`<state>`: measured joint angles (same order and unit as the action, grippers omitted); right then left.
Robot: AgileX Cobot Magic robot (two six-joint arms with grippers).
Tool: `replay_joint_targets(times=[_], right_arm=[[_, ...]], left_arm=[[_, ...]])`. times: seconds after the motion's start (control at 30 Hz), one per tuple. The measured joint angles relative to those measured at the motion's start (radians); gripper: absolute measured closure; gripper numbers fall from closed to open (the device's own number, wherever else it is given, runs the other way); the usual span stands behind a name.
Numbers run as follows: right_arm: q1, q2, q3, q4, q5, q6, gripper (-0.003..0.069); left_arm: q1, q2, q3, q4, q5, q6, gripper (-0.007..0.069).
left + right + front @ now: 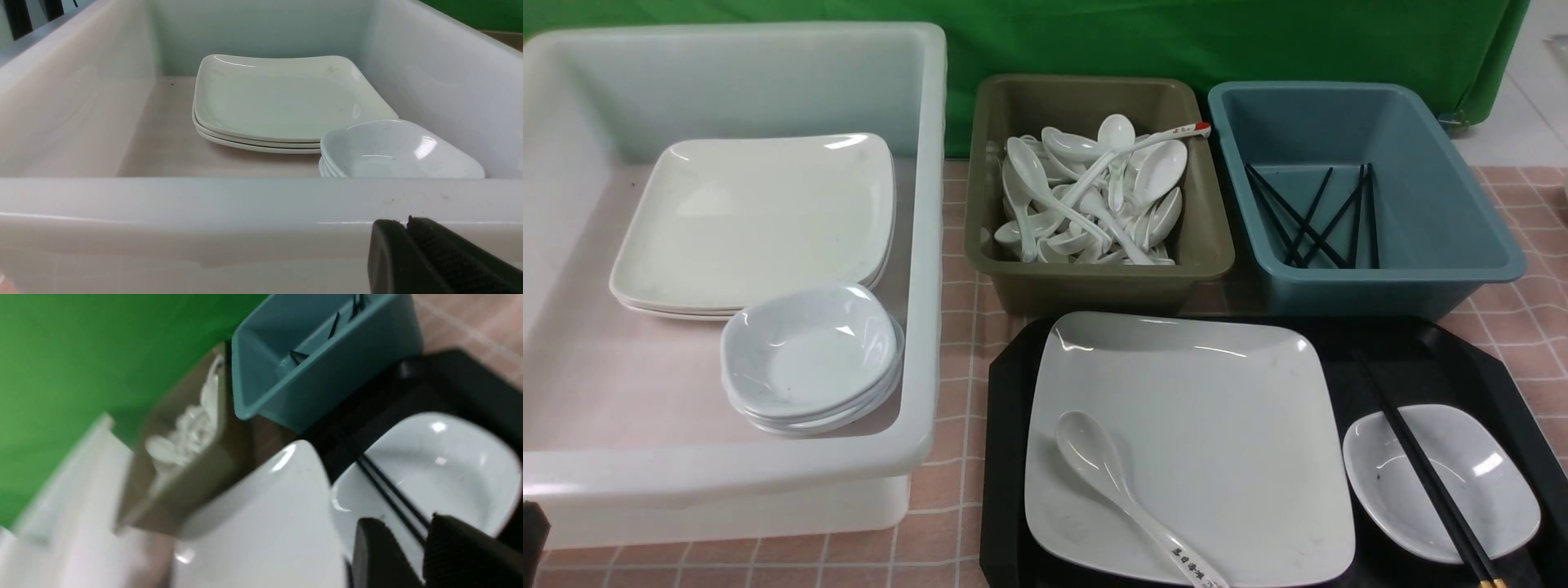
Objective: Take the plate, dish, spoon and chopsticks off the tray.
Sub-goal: Use the right arm to grab a pair of chopsticks from the plate
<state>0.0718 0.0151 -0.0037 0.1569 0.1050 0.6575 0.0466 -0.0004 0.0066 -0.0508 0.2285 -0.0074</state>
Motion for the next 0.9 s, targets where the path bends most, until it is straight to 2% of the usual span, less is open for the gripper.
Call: replay_joint_targets(times=[0.13,0.33,0.37,0.5,0.6,0.63,0.67,0.83,0.9], right_arm=[[0.000,0.000,0.000,0.004,0.000,0.066,0.0418],[0.000,0.000,-0.008,0.005,-0.069,0.064,0.0436],[0.000,0.000,-0.029,0.002,-0.091,0.036,0.0455],[0.000,0.026,-0.257,-0.015,-0.117,-0.289,0.0590],[0.000,0.124,-0.445,-0.019,0.052,-0.500,0.0629],[0.000,0.142,-0.468,-0.019,0.068,-0.524,0.0628],[0.000,0.222,-0.549,-0.020,0.221,-0.603,0.0624],[0.000,0.532,-0.658,-0.022,0.626,-0.685,0.0588],[0.000,0.584,-0.659,-0.023,0.679,-0.687,0.0570]], left_arm=[[0.000,0.000,0.000,0.000,0.000,0.000,0.0604],[0.000,0.000,0.000,0.000,0.000,0.000,0.0604],[0.000,0.000,0.000,0.000,0.000,0.002,0.0604],[0.000,0.000,0.000,0.000,0.000,0.002,0.0604],[0.000,0.000,0.000,0.000,0.000,0.002,0.0604],[0.000,0.000,0.000,0.000,0.000,0.002,0.0604],[0.000,0.000,0.000,0.000,0.000,0.002,0.0604],[0.000,0.000,0.000,0.000,0.000,0.002,0.0604],[0.000,0.000,0.000,0.000,0.000,0.002,0.0604]])
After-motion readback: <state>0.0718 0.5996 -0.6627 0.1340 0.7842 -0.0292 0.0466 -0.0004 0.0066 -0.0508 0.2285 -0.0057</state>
